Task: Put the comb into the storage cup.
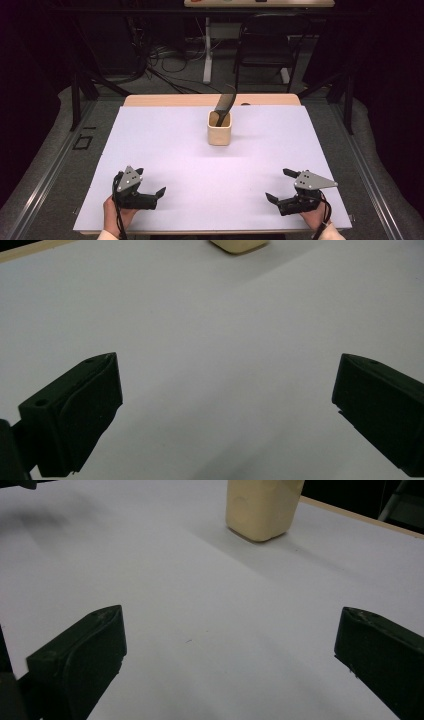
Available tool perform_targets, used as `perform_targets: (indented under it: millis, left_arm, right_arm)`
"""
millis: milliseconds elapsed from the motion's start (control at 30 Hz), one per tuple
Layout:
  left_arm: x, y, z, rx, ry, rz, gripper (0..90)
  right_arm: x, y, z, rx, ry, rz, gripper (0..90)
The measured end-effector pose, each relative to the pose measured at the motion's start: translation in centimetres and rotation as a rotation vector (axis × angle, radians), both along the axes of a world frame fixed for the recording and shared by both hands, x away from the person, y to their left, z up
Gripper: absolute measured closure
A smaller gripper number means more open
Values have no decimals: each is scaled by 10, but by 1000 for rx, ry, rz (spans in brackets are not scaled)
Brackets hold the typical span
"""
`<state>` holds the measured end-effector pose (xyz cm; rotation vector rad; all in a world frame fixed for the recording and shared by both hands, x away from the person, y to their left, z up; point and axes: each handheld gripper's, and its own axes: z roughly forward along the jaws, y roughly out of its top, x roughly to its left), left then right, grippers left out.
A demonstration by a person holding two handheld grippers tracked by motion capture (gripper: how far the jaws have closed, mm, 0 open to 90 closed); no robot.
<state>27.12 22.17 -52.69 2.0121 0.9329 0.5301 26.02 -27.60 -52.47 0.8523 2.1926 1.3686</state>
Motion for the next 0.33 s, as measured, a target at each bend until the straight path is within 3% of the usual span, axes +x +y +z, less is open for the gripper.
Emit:
perform_targets:
  millis: [233,333]
  left_arm:
    - [-1,1,-2,-1,-19,-10,0]
    - [1,2,-3,-2,-3,-16,0]
  right_arm:
    - [0,0,0,-3,-3,7,0]
    - [1,-1,0,-1,-4,5,0]
